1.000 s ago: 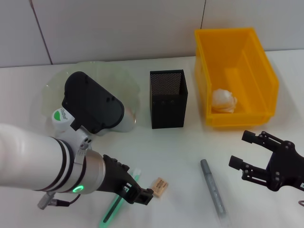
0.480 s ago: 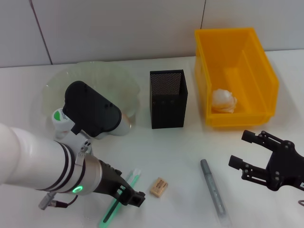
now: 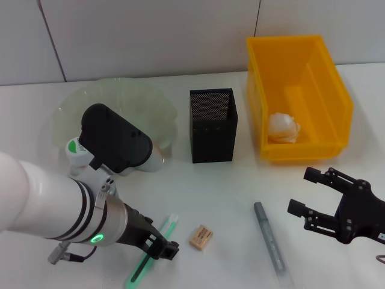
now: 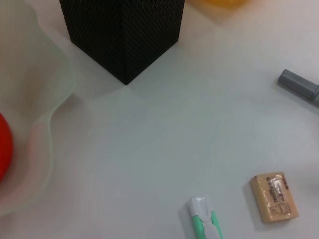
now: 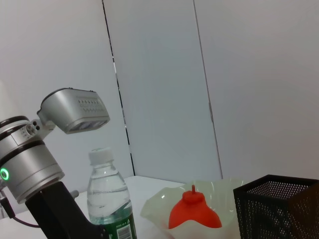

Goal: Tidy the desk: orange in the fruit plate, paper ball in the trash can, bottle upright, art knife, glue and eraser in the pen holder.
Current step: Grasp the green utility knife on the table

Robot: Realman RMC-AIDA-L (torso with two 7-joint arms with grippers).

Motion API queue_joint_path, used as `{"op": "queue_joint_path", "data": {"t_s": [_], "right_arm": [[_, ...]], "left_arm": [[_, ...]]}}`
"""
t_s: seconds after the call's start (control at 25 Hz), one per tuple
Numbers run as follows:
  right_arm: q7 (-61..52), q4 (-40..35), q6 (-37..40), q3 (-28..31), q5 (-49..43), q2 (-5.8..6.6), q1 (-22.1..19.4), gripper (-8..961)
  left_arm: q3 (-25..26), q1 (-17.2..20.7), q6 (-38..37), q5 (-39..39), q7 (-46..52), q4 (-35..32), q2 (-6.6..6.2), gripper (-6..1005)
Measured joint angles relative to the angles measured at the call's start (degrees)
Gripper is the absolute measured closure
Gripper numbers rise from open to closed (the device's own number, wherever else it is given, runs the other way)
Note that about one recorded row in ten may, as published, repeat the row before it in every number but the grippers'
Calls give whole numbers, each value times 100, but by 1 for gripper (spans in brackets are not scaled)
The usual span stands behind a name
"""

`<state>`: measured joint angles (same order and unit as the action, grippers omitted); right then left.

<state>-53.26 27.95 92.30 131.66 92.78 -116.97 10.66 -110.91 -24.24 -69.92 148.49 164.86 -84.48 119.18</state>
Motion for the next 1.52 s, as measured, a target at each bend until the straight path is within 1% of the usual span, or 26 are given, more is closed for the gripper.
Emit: {"op": "queue_joint_path", "data": {"t_s": [0.12, 0.32, 0.56, 0.96, 1.2, 1.28, 1.52], "right_arm": [[0, 0, -2, 0, -3, -1, 5, 143], [0, 0, -3, 0, -6, -1, 7, 143], [0, 0, -3, 0, -6, -1, 7, 143], [0, 0, -2, 0, -10, -1, 7, 143], [0, -5, -2, 0, -14, -1, 3, 143], [0, -7, -2, 0, -14, -1, 1, 143], [0, -9, -2, 0, -25, -1, -2, 143]], "left_arm": [[0, -23, -5, 3, -1, 35, 0, 273], [-4, -78, -15, 1, -3, 155, 0, 374], [1, -105, -52, 1, -5, 169, 0, 373], [-34, -193, -162, 5, -10, 196, 0, 429], [-16, -214, -164, 4, -9, 213, 0, 632], [-17, -214, -167, 3, -8, 213, 0, 624], [-6, -226, -171, 5, -6, 272, 0, 647]]}}
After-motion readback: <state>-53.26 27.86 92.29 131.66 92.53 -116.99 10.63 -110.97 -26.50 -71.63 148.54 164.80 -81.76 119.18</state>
